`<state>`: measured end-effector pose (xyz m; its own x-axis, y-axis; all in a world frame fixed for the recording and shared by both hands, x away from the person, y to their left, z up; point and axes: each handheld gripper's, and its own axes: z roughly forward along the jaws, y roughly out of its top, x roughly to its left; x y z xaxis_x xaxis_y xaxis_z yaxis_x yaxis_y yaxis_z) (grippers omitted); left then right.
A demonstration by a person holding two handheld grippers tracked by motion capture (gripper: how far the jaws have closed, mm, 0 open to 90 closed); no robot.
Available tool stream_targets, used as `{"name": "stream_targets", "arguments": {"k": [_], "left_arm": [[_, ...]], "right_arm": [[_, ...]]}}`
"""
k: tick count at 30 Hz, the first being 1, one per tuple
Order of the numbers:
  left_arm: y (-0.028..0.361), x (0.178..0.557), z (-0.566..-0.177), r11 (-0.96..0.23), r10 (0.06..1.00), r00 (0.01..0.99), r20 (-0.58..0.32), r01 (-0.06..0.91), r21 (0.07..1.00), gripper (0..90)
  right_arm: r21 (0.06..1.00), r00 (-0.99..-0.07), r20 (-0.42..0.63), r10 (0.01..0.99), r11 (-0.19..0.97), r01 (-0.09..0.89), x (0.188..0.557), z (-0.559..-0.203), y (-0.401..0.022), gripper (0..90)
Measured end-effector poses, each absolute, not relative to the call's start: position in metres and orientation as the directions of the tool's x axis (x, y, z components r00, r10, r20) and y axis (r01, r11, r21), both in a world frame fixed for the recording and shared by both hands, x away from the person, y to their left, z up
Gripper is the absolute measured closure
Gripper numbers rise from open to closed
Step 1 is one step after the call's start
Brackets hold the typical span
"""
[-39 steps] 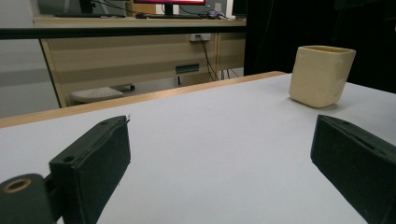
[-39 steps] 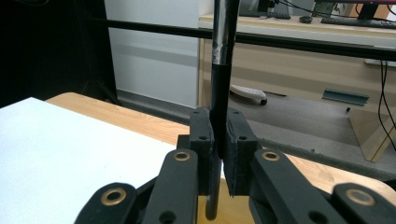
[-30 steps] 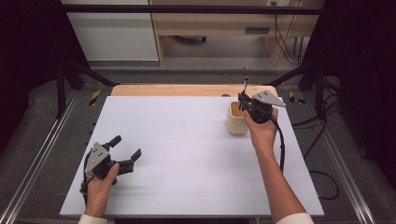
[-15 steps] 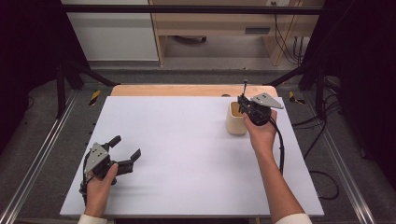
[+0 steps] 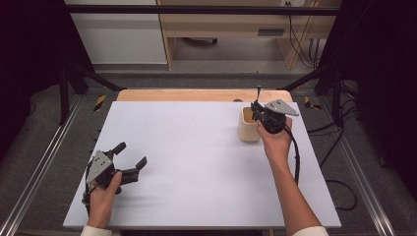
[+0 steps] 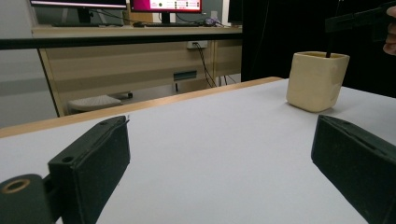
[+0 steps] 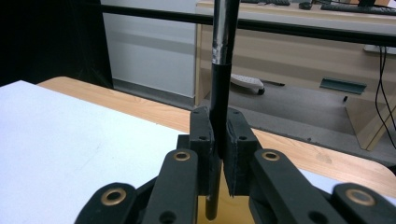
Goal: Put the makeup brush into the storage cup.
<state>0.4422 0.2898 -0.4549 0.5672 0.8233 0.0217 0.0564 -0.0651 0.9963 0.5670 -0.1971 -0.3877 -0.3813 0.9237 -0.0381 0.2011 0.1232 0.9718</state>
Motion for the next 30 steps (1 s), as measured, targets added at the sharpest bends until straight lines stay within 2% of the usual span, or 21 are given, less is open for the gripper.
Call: {"name": "stream_targets", "arguments": {"k": [8,30], "left_arm": [[0.289,0.44,-0.452,-0.06,0.815,0.578,0.036,0.023,0.998,4.5],[0.285,0.439,-0.453,-0.081,0.804,0.592,0.054,0.019,0.997,4.4]], "right_arm": [[0.97,-0.384,-0.048,0.922,0.135,0.204,0.567,-0.389,-0.195,83.6],[0.958,-0.372,-0.026,0.928,0.13,0.257,0.563,-0.402,-0.199,83.5]]}}
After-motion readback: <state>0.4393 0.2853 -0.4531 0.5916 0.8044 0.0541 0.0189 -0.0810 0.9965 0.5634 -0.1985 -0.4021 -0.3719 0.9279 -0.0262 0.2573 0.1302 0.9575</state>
